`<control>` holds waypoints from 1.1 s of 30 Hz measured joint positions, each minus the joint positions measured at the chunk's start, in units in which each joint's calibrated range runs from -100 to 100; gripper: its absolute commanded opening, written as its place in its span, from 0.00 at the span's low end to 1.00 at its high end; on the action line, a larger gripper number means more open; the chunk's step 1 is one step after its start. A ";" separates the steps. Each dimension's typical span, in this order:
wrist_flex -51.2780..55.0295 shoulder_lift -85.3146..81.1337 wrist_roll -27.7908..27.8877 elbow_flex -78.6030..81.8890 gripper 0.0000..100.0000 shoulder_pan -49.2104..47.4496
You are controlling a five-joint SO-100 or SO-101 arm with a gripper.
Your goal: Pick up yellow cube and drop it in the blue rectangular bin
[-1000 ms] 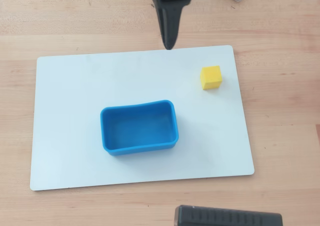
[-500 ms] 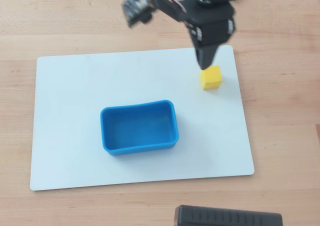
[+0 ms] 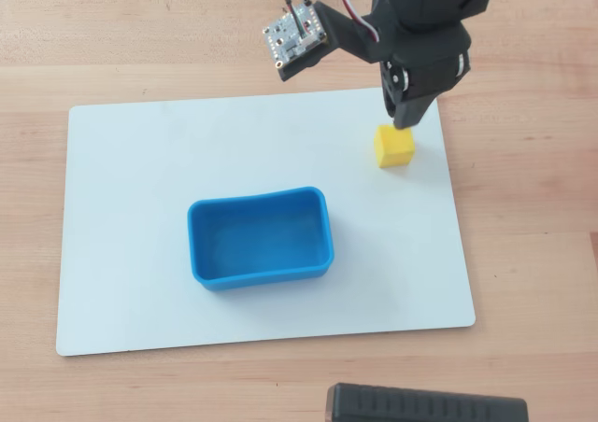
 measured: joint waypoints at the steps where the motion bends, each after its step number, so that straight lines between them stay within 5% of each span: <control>1: 0.36 0.00 0.00 0.00 0.18 0.00; 9: 1.43 0.92 -0.59 0.00 0.26 0.31; 33: -0.54 9.88 -1.42 -0.47 0.26 0.39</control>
